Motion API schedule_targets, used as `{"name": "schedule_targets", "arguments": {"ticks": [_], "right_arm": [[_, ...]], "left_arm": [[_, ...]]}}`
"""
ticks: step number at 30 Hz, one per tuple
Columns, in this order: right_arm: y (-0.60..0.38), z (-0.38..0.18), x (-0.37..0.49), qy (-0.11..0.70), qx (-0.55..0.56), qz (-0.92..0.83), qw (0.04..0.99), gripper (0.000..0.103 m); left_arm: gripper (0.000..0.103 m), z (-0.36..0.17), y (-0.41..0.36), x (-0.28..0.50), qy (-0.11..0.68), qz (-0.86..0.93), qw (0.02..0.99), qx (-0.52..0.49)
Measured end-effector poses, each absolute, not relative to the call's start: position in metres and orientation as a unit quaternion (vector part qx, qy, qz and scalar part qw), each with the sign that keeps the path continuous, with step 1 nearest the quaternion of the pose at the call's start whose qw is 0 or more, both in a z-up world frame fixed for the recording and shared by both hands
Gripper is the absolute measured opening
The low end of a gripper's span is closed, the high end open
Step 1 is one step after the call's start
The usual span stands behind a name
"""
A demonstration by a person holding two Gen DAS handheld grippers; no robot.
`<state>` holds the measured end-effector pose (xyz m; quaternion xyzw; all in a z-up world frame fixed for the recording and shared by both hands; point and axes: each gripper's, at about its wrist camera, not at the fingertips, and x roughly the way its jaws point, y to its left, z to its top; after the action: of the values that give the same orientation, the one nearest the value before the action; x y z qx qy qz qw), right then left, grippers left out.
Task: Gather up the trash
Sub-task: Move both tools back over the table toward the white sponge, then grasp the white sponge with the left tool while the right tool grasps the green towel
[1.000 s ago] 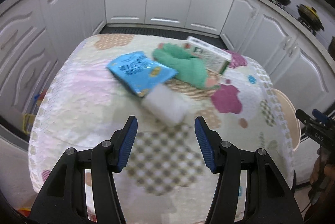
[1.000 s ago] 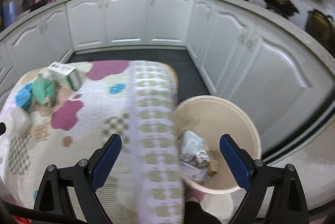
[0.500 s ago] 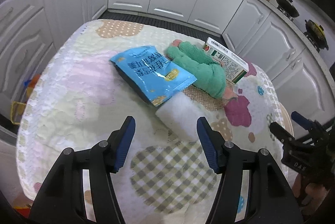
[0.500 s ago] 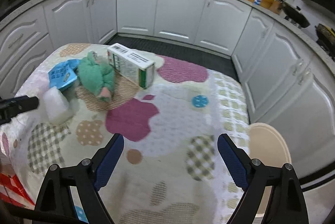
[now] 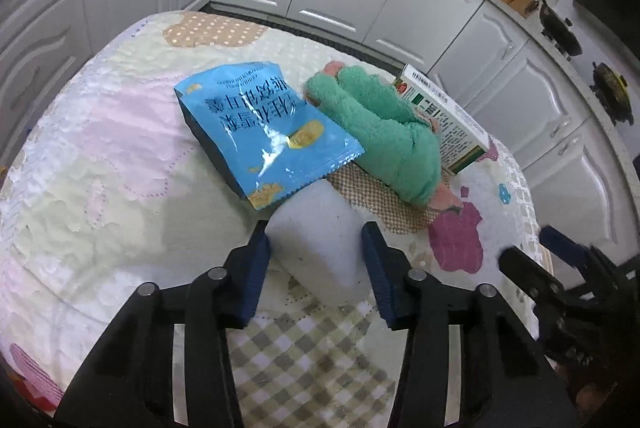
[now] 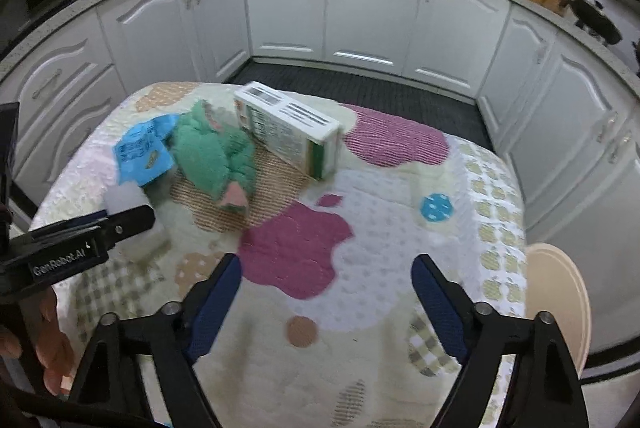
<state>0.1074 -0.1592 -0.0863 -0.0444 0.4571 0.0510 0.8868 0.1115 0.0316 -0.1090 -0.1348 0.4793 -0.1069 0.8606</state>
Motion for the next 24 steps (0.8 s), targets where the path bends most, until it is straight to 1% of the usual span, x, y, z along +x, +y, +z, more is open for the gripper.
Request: {"name": "schedule_targets", "arguments": {"ticks": [1, 4, 12, 19, 20, 21, 22, 24], "right_arm": [[-0.155, -0.086, 0.111, 0.457, -0.044, 0.059, 0.886, 0.082], [-0.142, -0.088, 0.123, 0.46, -0.038, 0.089, 0.883, 0.074], [-0.103, -0.089, 0.157, 0.449, -0.07, 0.125, 0.882, 0.073], [-0.082, -0.105, 0.187, 0.471, -0.107, 0.135, 0.865, 0.073], [-0.082, -0.107, 0.189, 0.475, -0.105, 0.137, 0.863, 0.072], [-0.081, -0.109, 0.19, 0.478, -0.102, 0.139, 0.861, 0.068], [-0.08, -0.111, 0.191, 0.483, -0.097, 0.146, 0.858, 0.052], [-0.082, -0.112, 0.189, 0.479, -0.085, 0.148, 0.861, 0.05]], "left_arm": [[0.037, -0.107, 0.034, 0.11, 0.479, -0.109, 0.861, -0.132], [0.033, -0.098, 0.044, 0.102, 0.472, -0.111, 0.866, -0.122], [0.033, -0.081, 0.073, 0.08, 0.466, -0.109, 0.871, -0.109], [0.033, -0.086, 0.072, 0.076, 0.471, -0.114, 0.869, -0.103], [0.033, -0.087, 0.071, 0.078, 0.473, -0.116, 0.867, -0.105], [0.033, -0.088, 0.069, 0.079, 0.474, -0.118, 0.866, -0.106], [0.033, -0.089, 0.069, 0.08, 0.475, -0.119, 0.866, -0.107], [0.033, -0.089, 0.066, 0.08, 0.474, -0.12, 0.866, -0.105]]}}
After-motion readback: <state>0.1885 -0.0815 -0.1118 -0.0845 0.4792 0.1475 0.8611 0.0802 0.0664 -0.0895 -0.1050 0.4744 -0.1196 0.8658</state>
